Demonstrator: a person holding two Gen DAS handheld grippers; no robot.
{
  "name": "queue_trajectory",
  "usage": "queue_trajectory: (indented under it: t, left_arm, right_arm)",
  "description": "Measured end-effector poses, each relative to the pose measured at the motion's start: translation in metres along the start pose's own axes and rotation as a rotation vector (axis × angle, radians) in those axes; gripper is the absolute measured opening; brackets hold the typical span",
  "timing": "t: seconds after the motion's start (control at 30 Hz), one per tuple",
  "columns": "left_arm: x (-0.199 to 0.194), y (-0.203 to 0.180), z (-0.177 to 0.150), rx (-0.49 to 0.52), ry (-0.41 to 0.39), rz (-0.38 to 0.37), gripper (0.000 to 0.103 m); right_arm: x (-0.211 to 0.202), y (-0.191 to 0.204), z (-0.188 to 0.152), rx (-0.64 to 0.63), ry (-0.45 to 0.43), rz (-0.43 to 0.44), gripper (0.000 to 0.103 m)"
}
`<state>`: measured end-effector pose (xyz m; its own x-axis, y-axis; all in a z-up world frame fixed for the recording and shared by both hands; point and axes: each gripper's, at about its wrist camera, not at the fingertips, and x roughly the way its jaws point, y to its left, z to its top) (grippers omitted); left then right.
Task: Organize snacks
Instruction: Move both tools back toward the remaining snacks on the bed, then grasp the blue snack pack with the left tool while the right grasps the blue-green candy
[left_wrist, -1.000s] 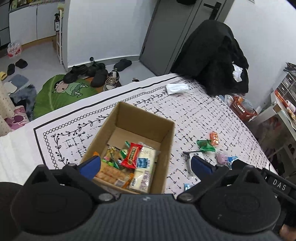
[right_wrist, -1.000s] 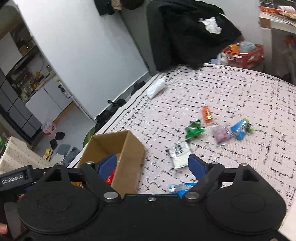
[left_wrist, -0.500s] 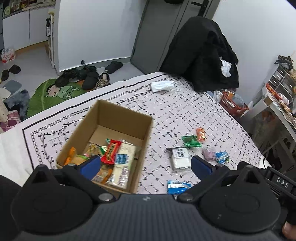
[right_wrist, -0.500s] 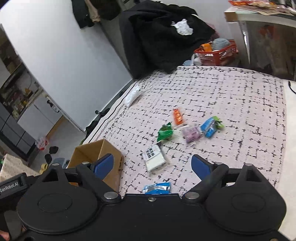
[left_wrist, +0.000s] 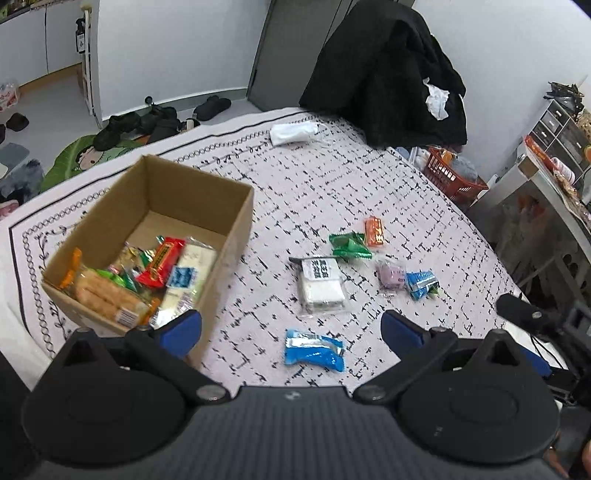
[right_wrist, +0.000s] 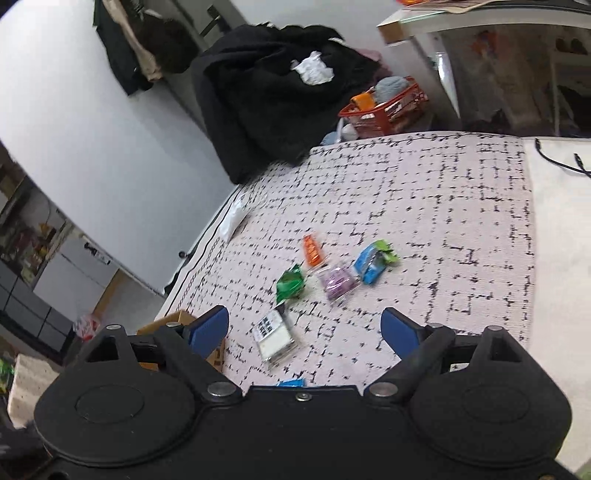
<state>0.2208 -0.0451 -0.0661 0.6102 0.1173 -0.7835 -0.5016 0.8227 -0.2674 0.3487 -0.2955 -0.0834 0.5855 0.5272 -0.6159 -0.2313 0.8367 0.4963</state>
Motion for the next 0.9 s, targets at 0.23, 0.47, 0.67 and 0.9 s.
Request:
queue_trajectory:
  t: [0.23,0.47,0.67,0.9]
  left_arm:
    - [0.023,-0.014,-0.015,-0.055,0.031,0.008,0.100]
    - [0.043,-0.023,-0.028,-0.134,0.077,0.008,0.089]
    - [0.062,-0.027,-0.041,-0.212,0.104,-0.003,0.077]
    - [0.086,-0.034,-0.050,-0.248,0.114,0.004,0.066]
  right_arm:
    - [0.005,-0.029,0.005,0.073,0.007,-0.008,0.078]
    - [0.018,-0.042,0.004,0.107,0.033,0.010,0.070]
    - [0.020,-0.049,0.004,0.122,0.038,0.033,0.069]
    - [0.041,-0.057,0.002,0.127,0.092,0.037,0.057]
